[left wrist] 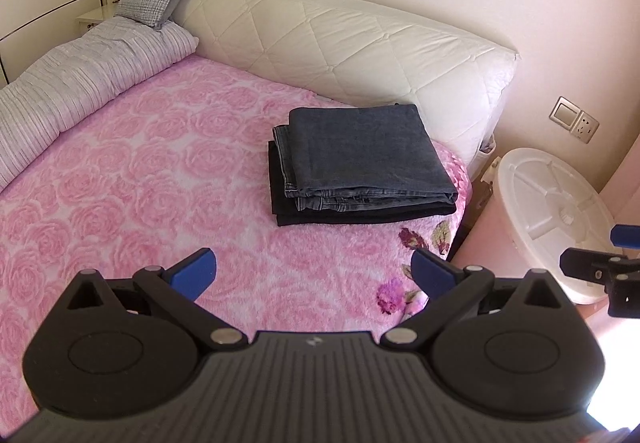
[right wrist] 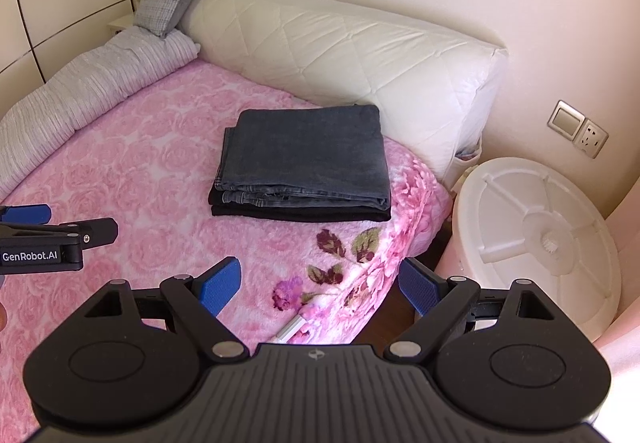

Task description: Fold clothes

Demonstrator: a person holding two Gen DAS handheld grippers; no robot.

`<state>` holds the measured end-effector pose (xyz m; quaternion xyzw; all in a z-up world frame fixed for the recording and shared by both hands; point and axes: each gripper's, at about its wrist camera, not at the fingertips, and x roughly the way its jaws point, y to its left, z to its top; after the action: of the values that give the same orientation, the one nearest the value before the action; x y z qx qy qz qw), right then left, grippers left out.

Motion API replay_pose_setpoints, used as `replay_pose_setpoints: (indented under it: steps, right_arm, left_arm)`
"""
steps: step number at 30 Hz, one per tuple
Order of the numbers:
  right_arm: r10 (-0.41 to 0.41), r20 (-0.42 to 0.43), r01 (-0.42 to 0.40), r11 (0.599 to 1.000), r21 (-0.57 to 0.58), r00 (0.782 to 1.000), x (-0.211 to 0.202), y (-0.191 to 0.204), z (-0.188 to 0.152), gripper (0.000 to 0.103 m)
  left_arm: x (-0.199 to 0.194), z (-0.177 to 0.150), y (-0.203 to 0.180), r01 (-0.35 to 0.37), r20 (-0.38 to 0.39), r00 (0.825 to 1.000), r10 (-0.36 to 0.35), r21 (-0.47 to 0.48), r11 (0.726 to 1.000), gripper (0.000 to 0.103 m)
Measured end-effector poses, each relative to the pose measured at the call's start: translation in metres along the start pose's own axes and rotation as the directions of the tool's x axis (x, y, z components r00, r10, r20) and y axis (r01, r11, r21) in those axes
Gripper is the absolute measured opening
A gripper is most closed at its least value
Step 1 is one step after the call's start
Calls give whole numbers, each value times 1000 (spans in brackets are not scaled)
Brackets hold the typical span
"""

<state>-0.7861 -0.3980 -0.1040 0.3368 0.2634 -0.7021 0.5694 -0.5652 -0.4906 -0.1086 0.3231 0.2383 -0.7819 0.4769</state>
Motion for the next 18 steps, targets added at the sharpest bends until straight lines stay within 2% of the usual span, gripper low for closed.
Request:
replay_pose_setpoints:
  steps: [9,18]
  right_arm:
    - [16,-3,-16,999,-28,1000,10,-12,12,88]
    - [69,-6,-69,996,-48,998,31,-34,31,88]
  left_arm:
    - [8,8,-14,-32,-4,999,32,-23,999,102]
    - [21,22,-32,-83,-16,996,82,-48,995,102]
